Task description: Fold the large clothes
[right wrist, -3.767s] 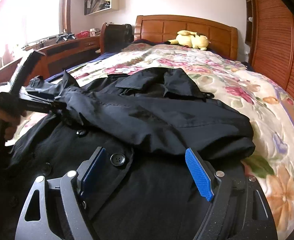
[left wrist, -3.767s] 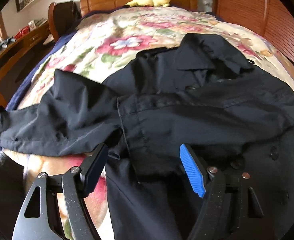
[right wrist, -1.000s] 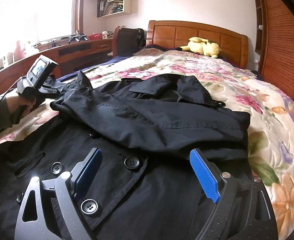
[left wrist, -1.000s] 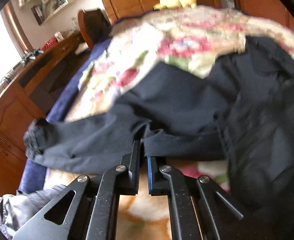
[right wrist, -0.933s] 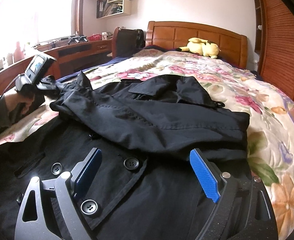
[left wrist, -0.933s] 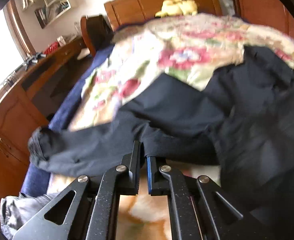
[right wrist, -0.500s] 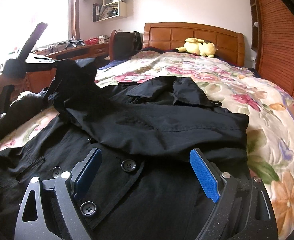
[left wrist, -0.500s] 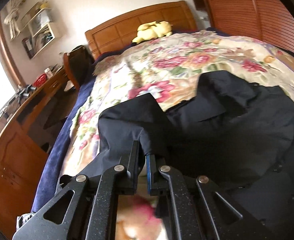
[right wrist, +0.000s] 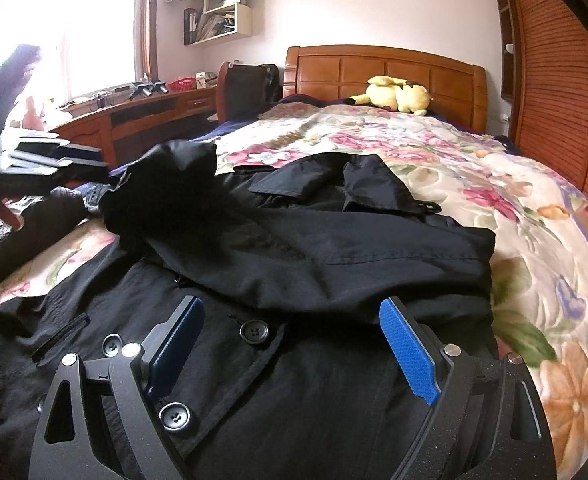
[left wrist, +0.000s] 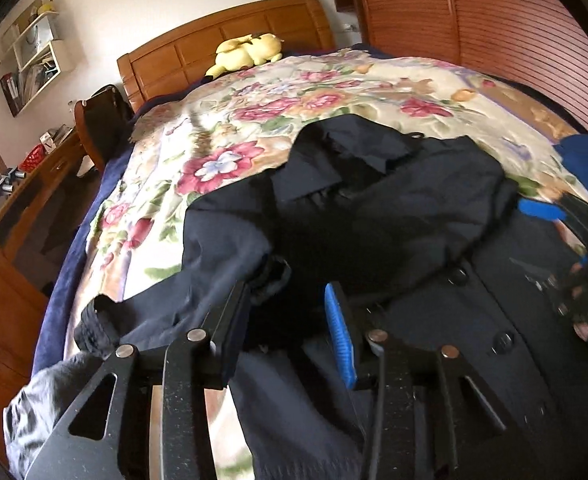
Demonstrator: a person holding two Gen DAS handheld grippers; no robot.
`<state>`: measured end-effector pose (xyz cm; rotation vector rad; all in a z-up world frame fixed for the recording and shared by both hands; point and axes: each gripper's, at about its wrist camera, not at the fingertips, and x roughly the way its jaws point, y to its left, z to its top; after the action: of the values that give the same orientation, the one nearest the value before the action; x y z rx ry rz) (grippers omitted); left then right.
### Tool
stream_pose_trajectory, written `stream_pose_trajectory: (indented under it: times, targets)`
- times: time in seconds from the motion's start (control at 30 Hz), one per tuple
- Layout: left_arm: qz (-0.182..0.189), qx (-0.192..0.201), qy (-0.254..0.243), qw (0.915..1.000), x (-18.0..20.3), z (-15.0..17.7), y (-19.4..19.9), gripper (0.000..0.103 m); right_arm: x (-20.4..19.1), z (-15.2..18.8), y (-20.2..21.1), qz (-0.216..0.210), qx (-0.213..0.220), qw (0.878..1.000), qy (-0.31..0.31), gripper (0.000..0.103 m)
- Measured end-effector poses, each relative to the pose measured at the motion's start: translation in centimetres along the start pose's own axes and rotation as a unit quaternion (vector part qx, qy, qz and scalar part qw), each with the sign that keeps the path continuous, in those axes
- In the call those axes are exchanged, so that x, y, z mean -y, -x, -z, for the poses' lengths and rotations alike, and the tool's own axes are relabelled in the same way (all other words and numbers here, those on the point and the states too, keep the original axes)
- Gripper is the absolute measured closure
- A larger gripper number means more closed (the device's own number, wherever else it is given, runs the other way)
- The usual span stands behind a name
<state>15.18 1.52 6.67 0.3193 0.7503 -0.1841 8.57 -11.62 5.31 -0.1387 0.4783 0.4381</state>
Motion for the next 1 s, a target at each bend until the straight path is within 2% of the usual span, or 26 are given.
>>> stream_pose_trajectory:
  times: [0.13, 0.3, 0.37, 0.67, 0.8, 1.0]
  targets:
    - [-0.007, 0.026, 0.014, 0.9995, -0.1, 1.3, 2.2, 0.059, 0.0, 0.0, 0.2, 0.002, 0.003, 1.0, 0.0, 0.013]
    - [-0.019, 0.068, 0.056, 0.9959, -1.4, 3.1, 4.0, 0.03, -0.1, -0.1, 0.6, -0.011, 0.007, 1.0, -0.002, 0.013]
    - [-0.015, 0.084, 0.084, 0.9929, -2.1, 4.1, 4.5, 0.027, -0.2, -0.1, 0.9, -0.016, 0.008, 1.0, -0.003, 0.013]
    - [-0.021, 0.116, 0.133, 0.9841, -4.3, 8.3, 5.5, 0.023, -1.7, -1.0, 1.9, -0.022, 0.014, 1.0, 0.01, 0.013]
    - [-0.02, 0.129, 0.15, 0.9801, -5.7, 9.6, 6.1, 0.022, -2.4, -2.6, 1.6, -0.048, 0.009, 0.999, -0.002, 0.013]
    - [-0.042, 0.12, 0.128, 0.9836, -7.5, 10.6, 6.6, 0.022, -4.7, -7.2, -0.8, -0.056, 0.005, 0.998, 0.023, 0.013]
